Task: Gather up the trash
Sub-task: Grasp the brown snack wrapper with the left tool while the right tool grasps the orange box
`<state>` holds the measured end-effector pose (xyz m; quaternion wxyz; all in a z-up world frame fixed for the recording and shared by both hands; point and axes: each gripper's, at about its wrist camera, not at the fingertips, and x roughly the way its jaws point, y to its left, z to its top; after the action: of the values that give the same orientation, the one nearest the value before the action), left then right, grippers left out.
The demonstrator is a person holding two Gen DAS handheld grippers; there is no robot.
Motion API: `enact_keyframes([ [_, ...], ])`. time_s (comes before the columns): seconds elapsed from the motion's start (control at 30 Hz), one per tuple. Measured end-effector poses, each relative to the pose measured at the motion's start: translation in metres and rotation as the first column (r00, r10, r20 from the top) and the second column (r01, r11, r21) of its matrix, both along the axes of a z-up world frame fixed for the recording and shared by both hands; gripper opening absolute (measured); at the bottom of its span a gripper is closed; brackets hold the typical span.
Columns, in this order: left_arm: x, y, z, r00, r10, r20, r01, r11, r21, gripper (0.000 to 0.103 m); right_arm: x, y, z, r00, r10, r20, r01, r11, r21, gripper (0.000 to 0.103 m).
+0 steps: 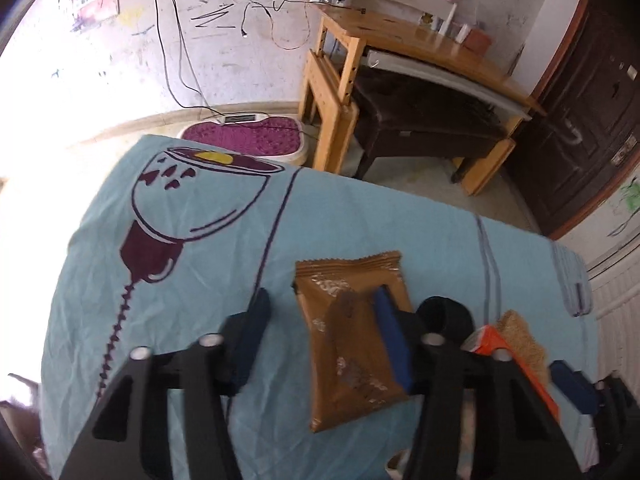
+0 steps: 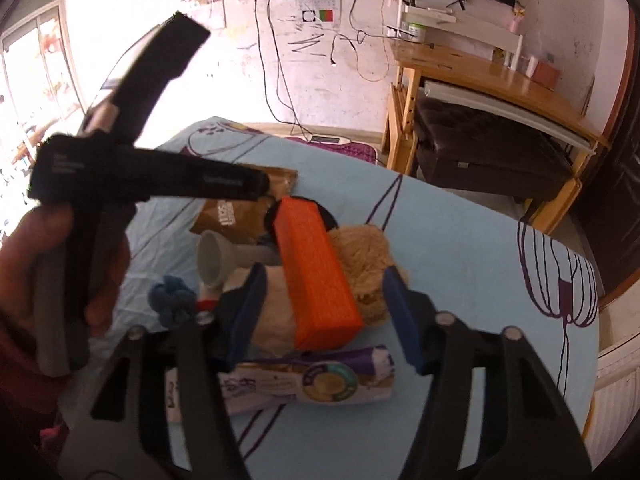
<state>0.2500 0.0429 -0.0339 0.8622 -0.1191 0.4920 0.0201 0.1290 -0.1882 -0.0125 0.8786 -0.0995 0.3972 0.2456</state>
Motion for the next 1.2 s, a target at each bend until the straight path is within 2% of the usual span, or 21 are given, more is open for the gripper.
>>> enact_keyframes([
  [0.03,-0.002,-0.001,-0.001,1.0,-0.009,0.005,0.009,1.0,-0.015,0.021,-0.002,0.0,0.0,1.0,0.003,0.0,-0.003,1.0,0.002,0.056],
  [0.07,-0.005,-0.002,0.0,1.0,-0.016,0.014,0.016,1.0,-0.015,0.018,-0.003,0.001,0.0,1.0,0.008,0.004,-0.008,1.0,0.001,0.049],
  [0.1,-0.009,-0.002,0.0,1.0,-0.02,0.024,0.02,1.0,-0.011,0.016,-0.005,0.0,0.001,1.0,0.01,0.008,-0.011,1.0,0.003,0.039],
  [0.17,-0.017,-0.004,0.004,0.998,-0.028,0.048,0.029,0.999,-0.028,0.014,-0.007,-0.004,0.002,1.0,0.009,0.01,-0.009,1.0,0.023,0.032],
  [0.27,-0.034,-0.002,0.016,0.995,-0.028,0.096,0.033,0.998,-0.052,0.013,-0.007,-0.014,0.006,1.0,0.006,-0.011,-0.005,0.996,0.091,0.027],
  [0.5,-0.058,0.001,0.028,0.991,-0.048,0.128,0.059,0.994,-0.09,0.011,-0.014,-0.035,0.02,0.999,0.024,-0.042,-0.013,0.968,0.251,0.027],
  [0.7,-0.072,0.008,0.035,0.987,-0.047,0.154,0.069,0.987,-0.143,0.006,-0.018,-0.047,0.024,0.998,0.022,-0.053,-0.004,0.948,0.318,0.027],
  [0.8,-0.079,0.005,0.039,0.983,-0.058,0.176,0.081,0.988,-0.128,0.0,-0.022,-0.057,0.028,0.999,0.005,-0.048,0.012,0.936,0.35,0.027],
  [0.87,-0.083,0.004,0.044,0.978,-0.061,0.199,0.086,0.99,-0.116,0.0,-0.021,-0.067,0.031,0.999,-0.007,-0.045,0.024,0.924,0.381,0.027],
  [1.0,-0.1,0.007,0.063,0.958,-0.031,0.286,0.059,0.994,-0.09,0.0,-0.026,-0.079,0.037,0.999,-0.031,-0.022,0.037,0.916,0.399,0.027],
  [1.2,-0.108,0.009,0.081,0.951,-0.031,0.309,0.07,0.991,-0.115,0.0,-0.034,-0.097,0.041,0.997,-0.073,0.001,0.067,0.912,0.405,0.027],
])
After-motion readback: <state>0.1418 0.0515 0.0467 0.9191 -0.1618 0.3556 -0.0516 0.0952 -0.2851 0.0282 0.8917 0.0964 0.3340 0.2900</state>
